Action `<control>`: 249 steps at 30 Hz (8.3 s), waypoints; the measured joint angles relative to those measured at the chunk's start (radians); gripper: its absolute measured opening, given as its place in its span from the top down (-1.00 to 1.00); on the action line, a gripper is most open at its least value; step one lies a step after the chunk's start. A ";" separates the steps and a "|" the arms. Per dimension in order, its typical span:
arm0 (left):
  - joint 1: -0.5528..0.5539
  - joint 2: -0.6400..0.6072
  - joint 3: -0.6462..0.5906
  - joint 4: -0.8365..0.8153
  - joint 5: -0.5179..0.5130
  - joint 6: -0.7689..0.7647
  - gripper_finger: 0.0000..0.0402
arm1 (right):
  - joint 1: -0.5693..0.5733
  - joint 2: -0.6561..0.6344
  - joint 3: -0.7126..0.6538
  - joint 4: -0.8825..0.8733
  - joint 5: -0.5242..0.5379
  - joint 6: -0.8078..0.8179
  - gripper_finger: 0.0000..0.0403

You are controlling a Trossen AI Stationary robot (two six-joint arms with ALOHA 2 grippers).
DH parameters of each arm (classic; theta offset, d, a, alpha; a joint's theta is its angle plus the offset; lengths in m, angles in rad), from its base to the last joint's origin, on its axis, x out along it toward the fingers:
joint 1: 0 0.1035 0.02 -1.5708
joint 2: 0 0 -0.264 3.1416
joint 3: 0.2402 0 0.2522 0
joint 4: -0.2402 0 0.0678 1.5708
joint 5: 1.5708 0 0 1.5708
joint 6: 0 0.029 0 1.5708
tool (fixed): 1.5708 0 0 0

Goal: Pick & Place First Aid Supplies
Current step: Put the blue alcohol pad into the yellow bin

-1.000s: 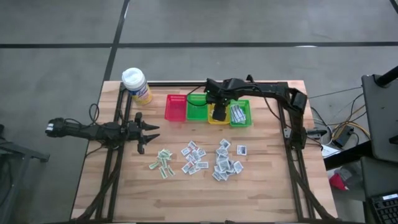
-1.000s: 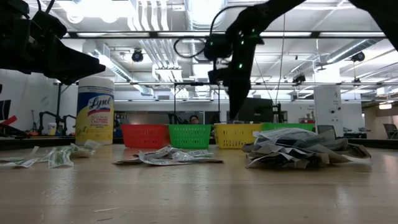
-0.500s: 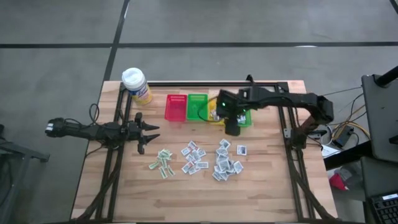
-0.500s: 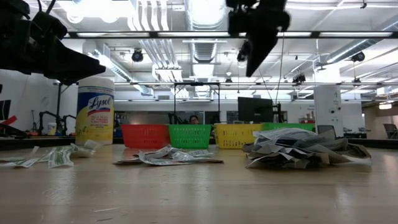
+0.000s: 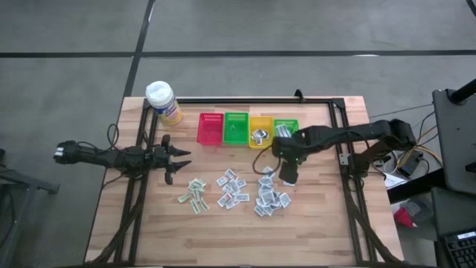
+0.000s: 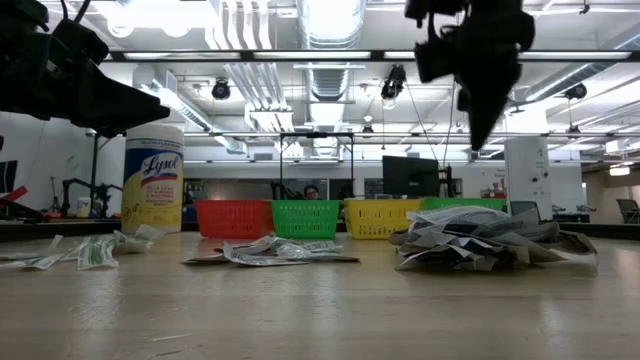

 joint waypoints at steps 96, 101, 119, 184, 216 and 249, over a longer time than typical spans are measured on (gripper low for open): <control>0.000 0.018 0.000 0.000 0.000 -0.002 0.21 | 0.013 -0.073 -0.253 0.188 -0.061 0.167 0.96; 0.000 0.019 0.000 0.000 0.000 -0.002 0.21 | 0.013 -0.218 -0.255 0.280 -0.155 0.078 0.96; 0.000 0.023 0.000 0.000 0.000 -0.002 0.21 | 0.014 -0.509 -0.259 0.853 -0.358 -0.125 0.96; 0.000 0.028 0.000 0.000 0.000 -0.027 0.21 | -0.420 0.528 0.362 0.150 0.088 -0.464 0.87; 0.000 0.034 0.000 0.000 0.000 -0.028 0.21 | -0.141 0.375 0.365 0.043 -0.100 -0.289 0.36; 0.000 0.040 0.000 0.000 0.000 -0.029 0.21 | -0.084 0.381 0.163 0.152 -0.094 0.158 0.12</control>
